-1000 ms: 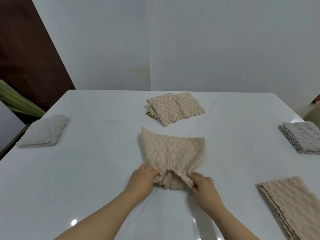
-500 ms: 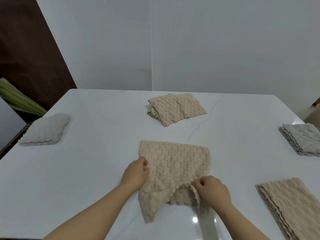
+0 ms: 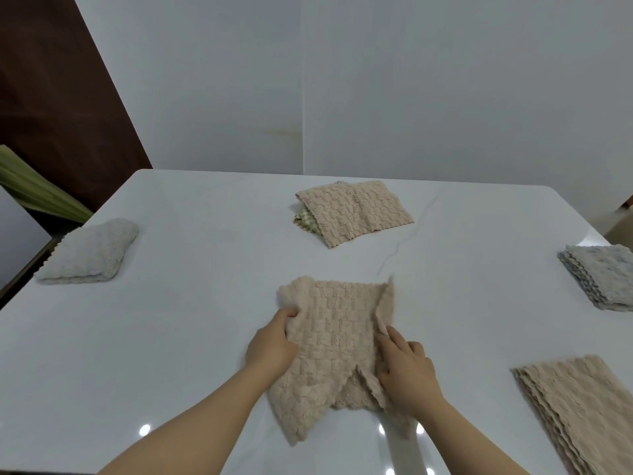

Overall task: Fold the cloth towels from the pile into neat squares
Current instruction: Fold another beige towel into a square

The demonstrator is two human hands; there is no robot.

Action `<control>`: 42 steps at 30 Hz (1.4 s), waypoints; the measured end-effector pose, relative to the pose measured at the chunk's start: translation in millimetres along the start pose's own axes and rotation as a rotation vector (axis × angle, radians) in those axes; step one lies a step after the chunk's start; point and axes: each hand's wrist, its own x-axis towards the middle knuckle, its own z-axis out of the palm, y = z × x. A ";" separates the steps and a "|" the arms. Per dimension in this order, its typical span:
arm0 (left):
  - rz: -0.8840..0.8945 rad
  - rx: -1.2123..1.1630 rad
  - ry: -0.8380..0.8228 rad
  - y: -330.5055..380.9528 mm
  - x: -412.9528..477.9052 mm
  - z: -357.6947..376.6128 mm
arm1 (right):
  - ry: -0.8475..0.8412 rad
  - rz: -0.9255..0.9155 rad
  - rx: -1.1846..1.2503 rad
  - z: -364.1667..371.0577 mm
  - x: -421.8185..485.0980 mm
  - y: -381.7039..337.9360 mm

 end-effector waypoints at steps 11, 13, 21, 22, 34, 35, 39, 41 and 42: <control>-0.038 0.157 0.122 -23.8 8.7 -24.8 | -0.020 0.067 0.044 0.2 21.7 -26.1; -0.041 0.166 0.070 -24.0 13.0 -24.6 | -0.031 0.062 0.031 -1.0 25.1 -26.3; 0.068 0.392 0.020 -24.5 33.3 -32.9 | -0.038 0.093 0.033 -7.3 43.7 -28.4; 0.064 0.446 0.053 -23.5 34.0 -35.0 | -0.035 0.115 0.032 -8.9 45.2 -28.9; 0.322 0.363 -0.102 -12.4 9.9 -17.4 | 0.003 -0.137 0.175 10.4 26.0 -34.3; 0.311 0.384 -0.114 -12.6 5.9 -15.8 | -0.016 -0.141 0.186 10.6 23.2 -33.6; 0.300 0.508 -0.197 -14.9 -9.1 -13.1 | -0.068 -0.174 0.079 10.7 14.1 -32.7; 0.315 0.573 -0.199 -18.6 -12.2 -10.4 | -0.059 -0.194 -0.031 13.7 11.3 -33.7; 0.328 0.587 -0.176 -20.4 -13.2 -9.0 | -0.044 -0.196 -0.053 15.7 9.8 -33.9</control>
